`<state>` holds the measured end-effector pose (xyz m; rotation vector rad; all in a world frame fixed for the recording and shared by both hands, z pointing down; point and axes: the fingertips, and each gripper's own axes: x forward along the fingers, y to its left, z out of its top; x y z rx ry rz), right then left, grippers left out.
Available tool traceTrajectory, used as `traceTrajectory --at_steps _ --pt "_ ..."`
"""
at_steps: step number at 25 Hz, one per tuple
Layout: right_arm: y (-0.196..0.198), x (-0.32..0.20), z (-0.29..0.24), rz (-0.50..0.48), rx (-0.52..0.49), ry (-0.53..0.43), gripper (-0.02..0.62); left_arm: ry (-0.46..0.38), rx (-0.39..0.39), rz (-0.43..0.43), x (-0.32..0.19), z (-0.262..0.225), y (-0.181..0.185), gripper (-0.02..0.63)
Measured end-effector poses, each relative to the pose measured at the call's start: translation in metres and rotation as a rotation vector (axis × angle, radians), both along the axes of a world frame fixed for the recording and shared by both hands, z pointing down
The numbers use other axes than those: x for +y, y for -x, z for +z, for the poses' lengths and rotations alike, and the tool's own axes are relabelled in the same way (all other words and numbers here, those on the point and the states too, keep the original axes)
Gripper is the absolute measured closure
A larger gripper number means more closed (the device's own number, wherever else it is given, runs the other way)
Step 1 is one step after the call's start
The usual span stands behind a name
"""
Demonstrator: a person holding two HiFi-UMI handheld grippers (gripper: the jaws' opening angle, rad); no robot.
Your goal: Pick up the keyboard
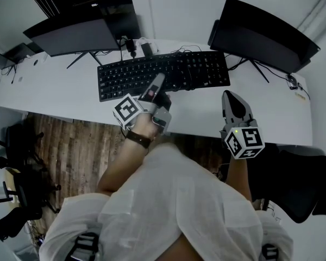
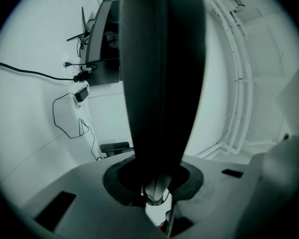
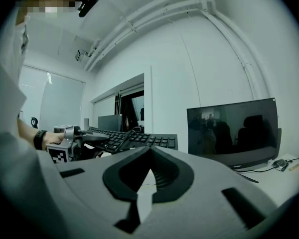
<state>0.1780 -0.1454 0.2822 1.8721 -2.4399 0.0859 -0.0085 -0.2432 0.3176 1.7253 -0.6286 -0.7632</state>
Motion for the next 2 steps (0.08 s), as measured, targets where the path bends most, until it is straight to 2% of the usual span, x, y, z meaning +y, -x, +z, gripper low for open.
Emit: traceTrajectory --at_steps 2 --pt "-0.0016 0.0011 0.0029 0.000 0.001 0.002 0.595 -0.004 -0.001 0.000 0.0017 0.0004 -0.0012 0.545"
